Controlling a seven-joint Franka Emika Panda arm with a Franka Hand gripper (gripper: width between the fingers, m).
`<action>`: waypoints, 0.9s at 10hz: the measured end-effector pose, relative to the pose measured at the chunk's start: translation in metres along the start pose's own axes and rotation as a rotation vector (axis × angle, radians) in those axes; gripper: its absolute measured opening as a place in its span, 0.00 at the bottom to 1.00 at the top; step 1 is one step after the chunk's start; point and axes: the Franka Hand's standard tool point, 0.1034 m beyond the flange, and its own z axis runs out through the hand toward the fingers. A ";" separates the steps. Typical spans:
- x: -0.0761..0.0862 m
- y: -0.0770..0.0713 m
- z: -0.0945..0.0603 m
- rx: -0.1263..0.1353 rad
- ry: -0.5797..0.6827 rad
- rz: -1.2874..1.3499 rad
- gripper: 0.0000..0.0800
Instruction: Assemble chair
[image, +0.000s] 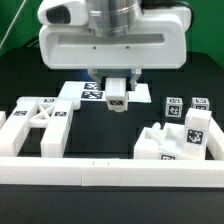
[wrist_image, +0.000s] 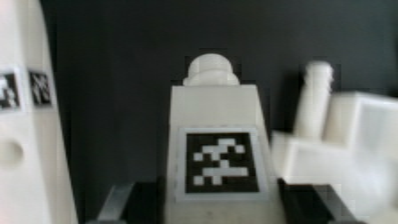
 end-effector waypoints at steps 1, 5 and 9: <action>0.008 -0.004 -0.004 -0.006 0.092 -0.010 0.36; 0.017 0.002 -0.002 -0.037 0.370 -0.014 0.36; 0.036 -0.026 -0.008 -0.023 0.581 -0.013 0.36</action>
Offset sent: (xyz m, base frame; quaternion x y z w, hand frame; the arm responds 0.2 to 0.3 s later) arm 0.0000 0.0000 0.0000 0.0000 0.1938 0.0000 0.9810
